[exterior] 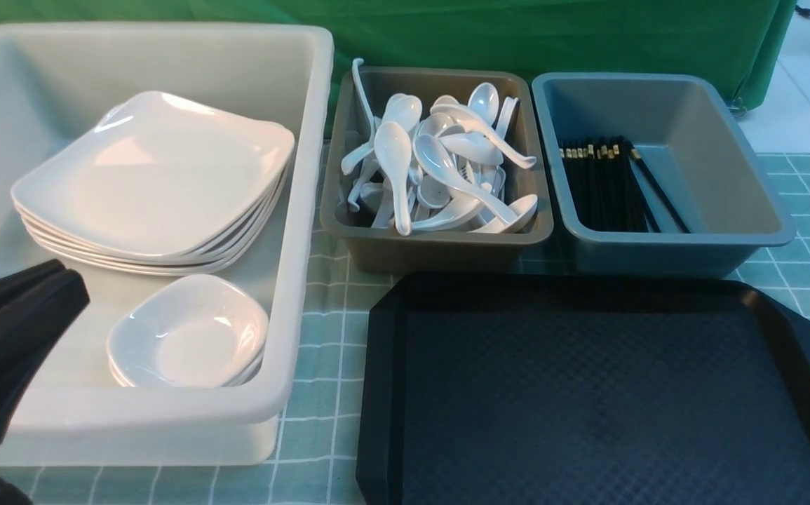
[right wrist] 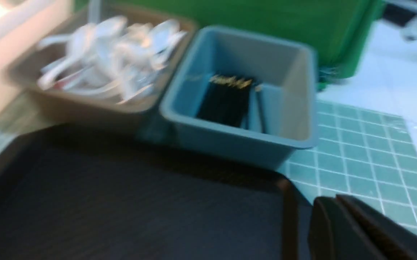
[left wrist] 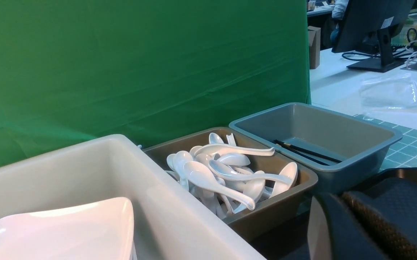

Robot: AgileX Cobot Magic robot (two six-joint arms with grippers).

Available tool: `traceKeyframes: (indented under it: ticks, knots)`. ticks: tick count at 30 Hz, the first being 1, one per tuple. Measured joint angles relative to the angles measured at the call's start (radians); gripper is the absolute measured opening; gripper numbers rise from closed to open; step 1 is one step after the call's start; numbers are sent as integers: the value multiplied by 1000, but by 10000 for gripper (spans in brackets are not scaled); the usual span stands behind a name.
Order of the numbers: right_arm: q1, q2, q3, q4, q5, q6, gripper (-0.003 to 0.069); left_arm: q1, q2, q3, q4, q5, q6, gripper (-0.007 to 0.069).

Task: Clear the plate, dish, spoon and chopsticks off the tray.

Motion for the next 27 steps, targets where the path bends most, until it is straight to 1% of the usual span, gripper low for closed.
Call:
traceKeyframes:
  ticks: [2, 3, 4, 5, 7, 9, 13, 27]
  knots:
    - [-22, -54, 136, 17, -94, -10, 16, 0, 0, 0, 0, 0, 2, 15]
    - [-32, -117, 268, 25, -175, -12, 16, 0, 0, 0, 0, 0, 2, 17]
    - [-31, -117, 281, 26, -182, -12, 16, 0, 0, 0, 0, 0, 2, 17]
    - [-33, -157, 363, 28, -220, -12, 16, 0, 0, 0, 0, 0, 3, 17]
    - [-33, -199, 439, 29, -237, -12, 16, 0, 0, 0, 0, 0, 3, 17]
    - [-33, -220, 457, 29, -237, -12, 16, 0, 0, 0, 0, 0, 3, 17]
    - [-33, -237, 464, 28, -170, -13, 17, 0, 0, 0, 0, 0, 3, 17]
    - [-33, -237, 464, 28, -163, -14, 34, 0, 0, 0, 0, 0, 3, 17]
